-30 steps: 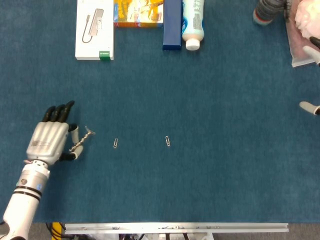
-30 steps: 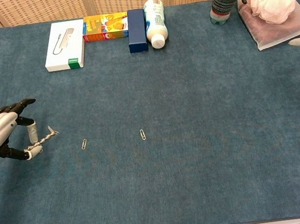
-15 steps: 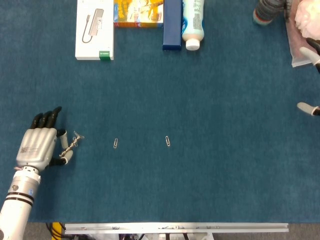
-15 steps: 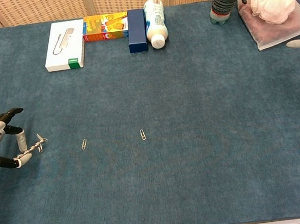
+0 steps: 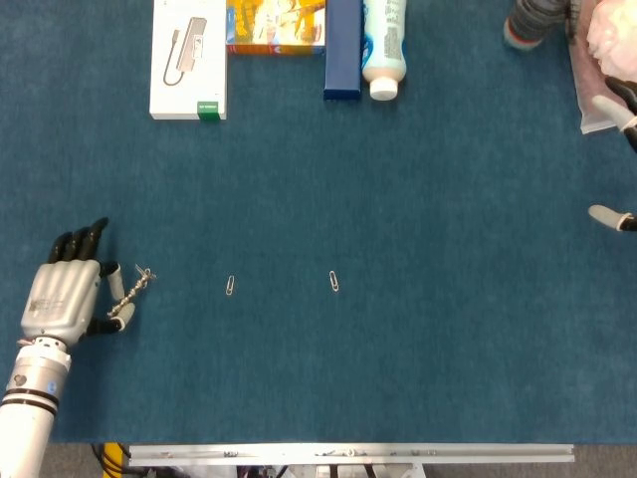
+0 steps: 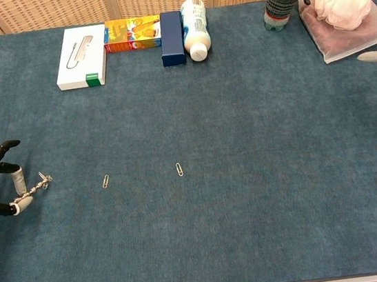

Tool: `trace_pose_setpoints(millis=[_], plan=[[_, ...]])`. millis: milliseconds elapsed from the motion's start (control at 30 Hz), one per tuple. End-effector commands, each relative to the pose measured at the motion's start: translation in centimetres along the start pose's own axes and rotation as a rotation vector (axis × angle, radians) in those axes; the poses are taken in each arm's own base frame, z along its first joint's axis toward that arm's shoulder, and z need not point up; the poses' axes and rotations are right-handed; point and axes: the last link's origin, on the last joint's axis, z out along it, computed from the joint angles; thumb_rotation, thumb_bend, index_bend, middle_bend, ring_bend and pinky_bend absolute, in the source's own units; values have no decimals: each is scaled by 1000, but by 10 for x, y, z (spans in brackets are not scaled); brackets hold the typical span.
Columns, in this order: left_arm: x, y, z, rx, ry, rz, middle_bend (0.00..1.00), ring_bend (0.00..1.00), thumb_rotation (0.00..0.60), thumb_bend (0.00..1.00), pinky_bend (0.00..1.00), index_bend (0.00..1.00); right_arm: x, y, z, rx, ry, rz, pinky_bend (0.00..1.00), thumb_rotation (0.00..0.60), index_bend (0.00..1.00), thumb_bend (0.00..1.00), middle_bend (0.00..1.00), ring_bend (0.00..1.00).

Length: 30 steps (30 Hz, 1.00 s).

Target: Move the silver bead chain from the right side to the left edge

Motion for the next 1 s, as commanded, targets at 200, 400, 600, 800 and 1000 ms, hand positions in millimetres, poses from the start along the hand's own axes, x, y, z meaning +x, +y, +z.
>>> trace_pose_setpoints(millis=[200, 400, 600, 800, 1000], plan=[[21, -11, 9, 35, 58, -39, 0, 0, 600, 300, 18, 585, 0, -2, 0, 3, -3, -3, 94, 600, 70, 0, 24, 0], [40, -31, 33, 106, 95, -81, 0, 0, 600, 300, 18, 400, 2, -4, 0, 3, 0, -8, 94, 600, 70, 0, 24, 0], [51, -40, 34, 144, 156, -94, 0, 0, 600, 223, 18, 0, 6, -4, -3, -11, 9, -16, 94, 600, 70, 0, 25, 0], [75, -39, 17, 103, 281, -165, 0, 0, 600, 206, 20, 41, 11, 0, -13, -48, 21, -31, 94, 600, 70, 0, 24, 0], [99, -44, -2, 62, 400, -104, 0, 0, 600, 206, 21, 168, 15, 10, -32, -141, 33, -80, 94, 600, 70, 0, 32, 0]])
